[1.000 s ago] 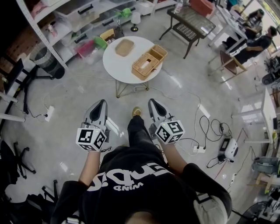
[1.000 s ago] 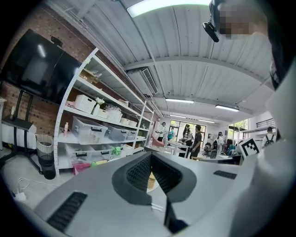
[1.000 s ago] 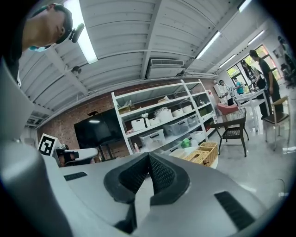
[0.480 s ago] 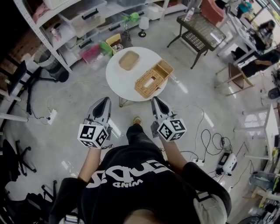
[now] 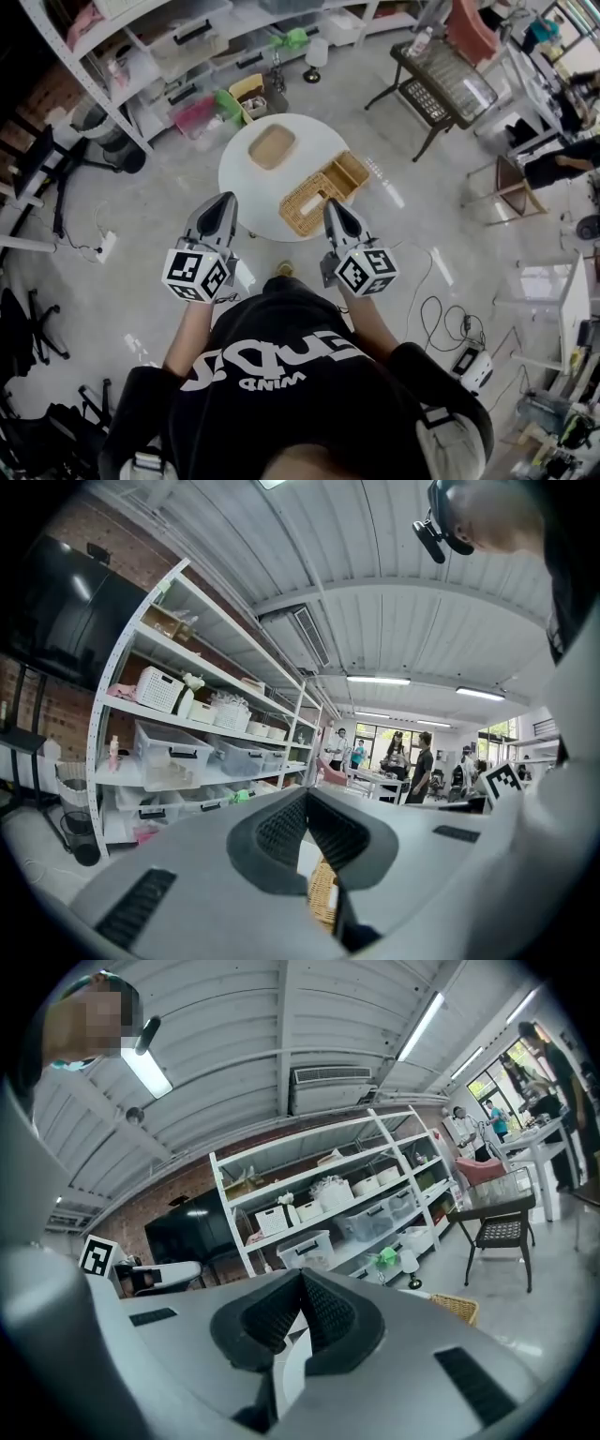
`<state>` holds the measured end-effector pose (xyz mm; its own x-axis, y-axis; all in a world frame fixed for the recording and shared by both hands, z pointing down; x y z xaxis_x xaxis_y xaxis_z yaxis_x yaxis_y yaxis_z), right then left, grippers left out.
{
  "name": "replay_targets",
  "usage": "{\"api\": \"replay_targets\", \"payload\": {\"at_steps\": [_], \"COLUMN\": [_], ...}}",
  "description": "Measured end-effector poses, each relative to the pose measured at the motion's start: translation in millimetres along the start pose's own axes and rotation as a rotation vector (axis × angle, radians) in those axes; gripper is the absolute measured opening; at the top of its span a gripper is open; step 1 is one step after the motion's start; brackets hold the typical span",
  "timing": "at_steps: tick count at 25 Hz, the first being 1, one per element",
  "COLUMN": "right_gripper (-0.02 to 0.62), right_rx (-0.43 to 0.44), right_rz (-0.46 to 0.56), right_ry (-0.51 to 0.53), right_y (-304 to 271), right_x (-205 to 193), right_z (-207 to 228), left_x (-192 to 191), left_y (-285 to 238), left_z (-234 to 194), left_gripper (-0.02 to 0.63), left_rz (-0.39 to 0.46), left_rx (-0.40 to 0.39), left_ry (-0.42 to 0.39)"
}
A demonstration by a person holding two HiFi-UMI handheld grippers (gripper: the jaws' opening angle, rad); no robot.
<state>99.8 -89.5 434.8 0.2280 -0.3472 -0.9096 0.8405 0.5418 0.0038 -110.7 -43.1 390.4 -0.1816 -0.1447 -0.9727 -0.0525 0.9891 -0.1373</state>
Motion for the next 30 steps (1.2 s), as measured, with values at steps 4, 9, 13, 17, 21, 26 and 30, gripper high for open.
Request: {"api": "replay_targets", "payload": {"at_steps": [4, 9, 13, 17, 21, 26, 30], "right_gripper": [-0.002, -0.002, -0.002, -0.002, -0.002, -0.002, -0.002], "right_rx": [0.029, 0.051, 0.051, 0.027, -0.005, -0.032, -0.054], "right_rz": [-0.028, -0.04, -0.037, -0.028, -0.019, -0.015, -0.001], "right_ry": [0.025, 0.013, 0.011, 0.017, 0.014, 0.013, 0.015], "right_y": [-13.2, -32.9, -49.0, -58.9, -67.7, -80.3, -88.4], "right_x": [9.0, 14.1, 14.7, 15.4, 15.1, 12.7, 15.1], "right_z": [20.1, 38.1, 47.1, 48.9, 50.8, 52.3, 57.1], "left_x": [2.9, 4.3, 6.0, 7.0, 8.6, 6.1, 2.7], "left_y": [-24.1, -40.8, -54.0, -65.4, -81.0, -97.9, -109.2], "left_z": [2.5, -1.6, -11.9, -21.3, -26.4, -35.1, -41.9], "left_gripper": [-0.002, -0.002, -0.002, -0.001, 0.0, 0.0, 0.008], "left_rz": [0.012, 0.001, -0.004, -0.014, -0.032, -0.049, -0.055], "left_rx": [0.028, 0.06, 0.071, 0.052, 0.022, -0.021, -0.046], "left_ry": [0.018, 0.008, -0.008, -0.021, -0.027, -0.028, -0.021]}}
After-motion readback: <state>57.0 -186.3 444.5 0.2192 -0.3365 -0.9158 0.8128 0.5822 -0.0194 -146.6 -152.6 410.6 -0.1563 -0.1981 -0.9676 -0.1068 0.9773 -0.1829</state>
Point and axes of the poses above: the fingertips, and each gripper's own axes: y backward along the fingers, z to its right, x out of its top, the point moved 2 cm from there along y, backward along the fingers, and after that the axes turned 14 degrees about x, right-handed, at the moved point
